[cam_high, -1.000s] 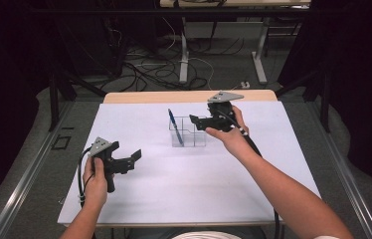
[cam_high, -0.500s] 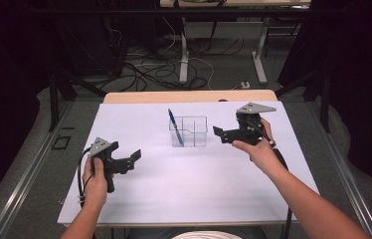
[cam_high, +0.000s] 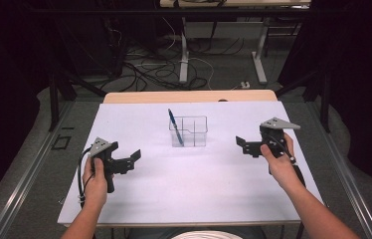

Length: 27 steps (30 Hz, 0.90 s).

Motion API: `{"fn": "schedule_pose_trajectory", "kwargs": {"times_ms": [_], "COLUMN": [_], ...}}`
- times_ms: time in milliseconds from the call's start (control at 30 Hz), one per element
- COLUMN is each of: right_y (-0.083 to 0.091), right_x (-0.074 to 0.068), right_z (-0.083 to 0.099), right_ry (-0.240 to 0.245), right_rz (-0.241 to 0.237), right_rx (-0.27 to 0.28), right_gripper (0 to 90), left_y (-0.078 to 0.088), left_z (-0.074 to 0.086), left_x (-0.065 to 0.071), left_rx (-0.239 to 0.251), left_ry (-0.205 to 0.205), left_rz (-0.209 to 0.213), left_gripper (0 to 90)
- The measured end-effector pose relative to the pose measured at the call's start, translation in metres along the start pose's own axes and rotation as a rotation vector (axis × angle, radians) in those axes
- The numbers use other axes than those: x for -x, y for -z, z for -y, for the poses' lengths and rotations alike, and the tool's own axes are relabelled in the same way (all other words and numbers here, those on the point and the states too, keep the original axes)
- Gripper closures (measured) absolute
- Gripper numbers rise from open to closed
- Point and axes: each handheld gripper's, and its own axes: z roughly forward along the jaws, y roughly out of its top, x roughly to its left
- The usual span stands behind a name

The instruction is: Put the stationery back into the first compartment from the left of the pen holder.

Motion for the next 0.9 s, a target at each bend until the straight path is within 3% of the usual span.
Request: {"fn": "schedule_pose_trajectory", "kwargs": {"times_ms": [467, 633, 900], "right_y": [0.003, 0.003, 0.001], "right_x": [0.045, 0.052, 0.061], "right_z": [0.040, 0.049, 0.061], "right_ry": [-0.078, -0.107, -0.097], "right_rz": [0.110, 0.139, 0.171], "right_rx": [0.000, -0.007, -0.018], "right_gripper": [0.0, 0.0, 0.0], "left_y": [0.000, 0.000, 0.000], "left_z": [0.000, 0.001, 0.001], "left_x": [-0.002, -0.003, -0.005], "left_rx": [0.004, 0.002, 0.000], "left_ry": [0.007, 0.006, 0.000], "left_rz": [-0.010, -0.011, -0.012], "left_gripper": [1.3, 1.3, 1.3]}}
